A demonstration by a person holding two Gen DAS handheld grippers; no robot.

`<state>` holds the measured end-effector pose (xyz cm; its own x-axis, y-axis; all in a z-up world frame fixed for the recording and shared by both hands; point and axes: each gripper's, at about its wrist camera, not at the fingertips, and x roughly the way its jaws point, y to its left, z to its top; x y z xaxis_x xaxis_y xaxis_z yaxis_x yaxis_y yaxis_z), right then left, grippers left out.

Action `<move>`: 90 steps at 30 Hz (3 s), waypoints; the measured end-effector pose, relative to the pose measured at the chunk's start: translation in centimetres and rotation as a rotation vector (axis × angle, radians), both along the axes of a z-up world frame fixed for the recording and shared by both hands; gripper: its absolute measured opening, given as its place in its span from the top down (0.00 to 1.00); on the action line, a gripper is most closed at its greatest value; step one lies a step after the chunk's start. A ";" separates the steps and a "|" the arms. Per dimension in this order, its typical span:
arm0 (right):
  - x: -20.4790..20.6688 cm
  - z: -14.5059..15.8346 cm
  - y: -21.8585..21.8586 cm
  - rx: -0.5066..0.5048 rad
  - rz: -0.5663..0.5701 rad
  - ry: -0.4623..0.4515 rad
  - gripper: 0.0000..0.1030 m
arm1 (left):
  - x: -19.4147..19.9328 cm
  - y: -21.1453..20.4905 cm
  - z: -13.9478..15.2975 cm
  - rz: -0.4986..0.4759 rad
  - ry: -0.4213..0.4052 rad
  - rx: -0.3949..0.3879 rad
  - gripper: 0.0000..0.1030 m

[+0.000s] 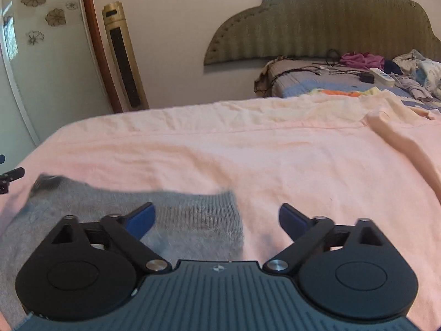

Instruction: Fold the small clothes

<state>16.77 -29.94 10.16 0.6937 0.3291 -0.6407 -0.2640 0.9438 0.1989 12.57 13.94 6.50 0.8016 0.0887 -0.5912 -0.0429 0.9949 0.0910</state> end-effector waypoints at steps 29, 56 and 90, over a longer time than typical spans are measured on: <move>-16.0 -5.2 -2.5 0.783 -0.178 0.243 0.00 | -14.9 2.2 -5.4 0.361 -0.013 -0.952 0.01; -23.8 -4.5 -7.3 0.788 -0.066 0.294 0.89 | -28.5 2.5 -4.1 0.291 0.092 -0.718 0.95; -6.3 -3.3 -3.4 0.276 -0.128 0.137 0.78 | -4.6 -4.4 -2.9 0.148 0.075 -0.111 0.15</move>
